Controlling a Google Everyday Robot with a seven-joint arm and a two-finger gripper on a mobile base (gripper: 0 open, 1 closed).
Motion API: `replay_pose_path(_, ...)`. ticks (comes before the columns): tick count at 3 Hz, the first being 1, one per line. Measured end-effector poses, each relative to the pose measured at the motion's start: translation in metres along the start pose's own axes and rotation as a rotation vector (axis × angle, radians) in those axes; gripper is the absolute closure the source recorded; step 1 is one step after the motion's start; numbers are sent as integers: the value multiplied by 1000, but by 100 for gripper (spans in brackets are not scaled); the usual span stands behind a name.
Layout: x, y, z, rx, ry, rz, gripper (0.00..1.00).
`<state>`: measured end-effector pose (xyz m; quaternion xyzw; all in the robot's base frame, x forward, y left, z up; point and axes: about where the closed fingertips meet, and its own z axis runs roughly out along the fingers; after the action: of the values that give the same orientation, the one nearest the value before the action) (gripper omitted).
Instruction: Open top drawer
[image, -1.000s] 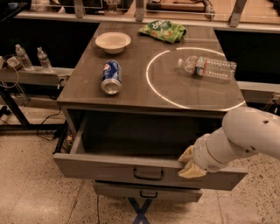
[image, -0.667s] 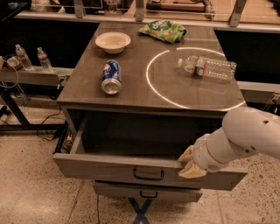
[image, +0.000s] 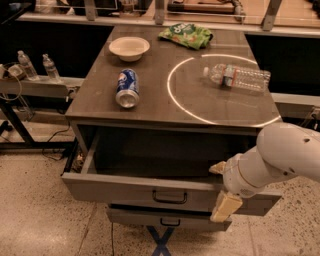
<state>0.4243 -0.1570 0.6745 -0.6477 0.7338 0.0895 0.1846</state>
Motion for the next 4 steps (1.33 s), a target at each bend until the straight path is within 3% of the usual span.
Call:
replay_pose_path(1,7,27,-6,-53,33,15,0)
replay_pose_path(2,30,112,-31,-219,144,65,0)
replay_pose_path(3,32,122,-36,-240,157,71,0)
replay_pose_path(4,40,159,-47,-314,201,92,0)
